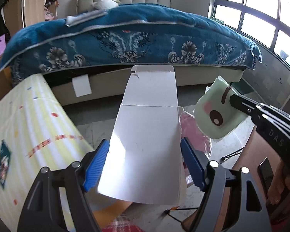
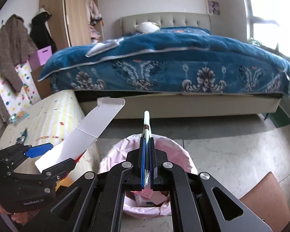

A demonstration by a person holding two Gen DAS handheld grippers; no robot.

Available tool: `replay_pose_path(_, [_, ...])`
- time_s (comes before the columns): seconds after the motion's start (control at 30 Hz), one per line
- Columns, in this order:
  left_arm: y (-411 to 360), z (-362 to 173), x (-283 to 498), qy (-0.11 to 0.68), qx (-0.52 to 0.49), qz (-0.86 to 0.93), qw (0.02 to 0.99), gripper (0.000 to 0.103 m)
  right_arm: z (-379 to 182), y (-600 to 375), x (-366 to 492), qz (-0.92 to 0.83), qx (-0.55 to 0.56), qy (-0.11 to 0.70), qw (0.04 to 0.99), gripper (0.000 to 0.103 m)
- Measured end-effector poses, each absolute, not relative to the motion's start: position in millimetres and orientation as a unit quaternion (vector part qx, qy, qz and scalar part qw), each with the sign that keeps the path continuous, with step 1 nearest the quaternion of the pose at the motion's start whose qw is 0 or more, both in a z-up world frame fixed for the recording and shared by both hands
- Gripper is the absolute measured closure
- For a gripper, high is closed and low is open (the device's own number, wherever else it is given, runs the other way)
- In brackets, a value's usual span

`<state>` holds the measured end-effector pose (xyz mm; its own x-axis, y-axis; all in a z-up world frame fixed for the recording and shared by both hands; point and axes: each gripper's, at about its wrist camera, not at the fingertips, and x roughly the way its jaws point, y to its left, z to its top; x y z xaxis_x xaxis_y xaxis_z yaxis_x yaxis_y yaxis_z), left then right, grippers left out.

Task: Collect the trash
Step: 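Carry the paper box and green cloth to the wastebasket and release them, then return to the table and grasp the dried-mango bag with the left tool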

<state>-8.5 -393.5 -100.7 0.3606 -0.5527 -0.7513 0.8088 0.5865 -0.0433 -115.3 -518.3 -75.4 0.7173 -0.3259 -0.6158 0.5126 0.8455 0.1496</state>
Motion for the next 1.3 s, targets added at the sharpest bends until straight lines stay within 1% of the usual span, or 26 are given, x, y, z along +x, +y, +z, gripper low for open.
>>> replay_pose_path(0.1, [-402.7,-102.2,-4.0,0.377,0.168,-0.429,0.804,0.019,-87.4,-532.4,-107.9,-0.223,0.167,0.309,0.909,0.099])
replay_pose_path(0.13, [-400.9,-101.4,-3.0,0.375,0.165,-0.427,0.806,0.018,-89.3,-533.2,-105.8,-0.223,0.169,0.312,0.908,0.095])
replay_pose_path(0.17, [-398.0,-100.3,-1.9,0.373,0.161,-0.425,0.809,0.016,-92.8,-537.2,-103.1,-0.221,0.172,0.320,0.905,0.094])
replay_pose_path(0.27, [-386.4,-95.4,2.4,0.373,0.151,-0.418,0.815,0.016,-90.5,-536.2,-107.5,-0.225,0.175,0.317,0.905,0.090])
replay_pose_path(0.53, [-334.4,-72.1,8.7,0.359,0.130,-0.374,0.845,0.016,-75.7,-507.4,-127.5,-0.199,0.169,0.305,0.916,0.089])
replay_pose_path(0.73, [-279.6,-54.3,8.9,0.348,0.115,-0.331,0.869,0.016,-61.9,-474.9,-113.5,-0.169,0.158,0.303,0.925,0.089])
replay_pose_path(0.9, [-223.5,-41.1,15.9,0.340,0.098,-0.289,0.890,0.016,-44.7,-423.3,-94.5,-0.119,0.124,0.305,0.937,0.088])
replay_pose_path(1.0, [-189.0,-35.4,25.7,0.338,0.087,-0.257,0.901,0.016,-37.7,-394.9,-79.9,-0.093,0.104,0.304,0.942,0.084])
replay_pose_path(1.13, [-140.8,-31.0,46.6,0.340,0.071,-0.207,0.914,0.016,-29.8,-360.0,-55.9,-0.064,0.080,0.304,0.947,0.073])
replay_pose_path(1.3, [-88.7,-29.9,79.3,0.346,0.053,-0.154,0.924,0.015,-24.6,-316.9,-16.6,-0.033,0.058,0.308,0.949,0.067])
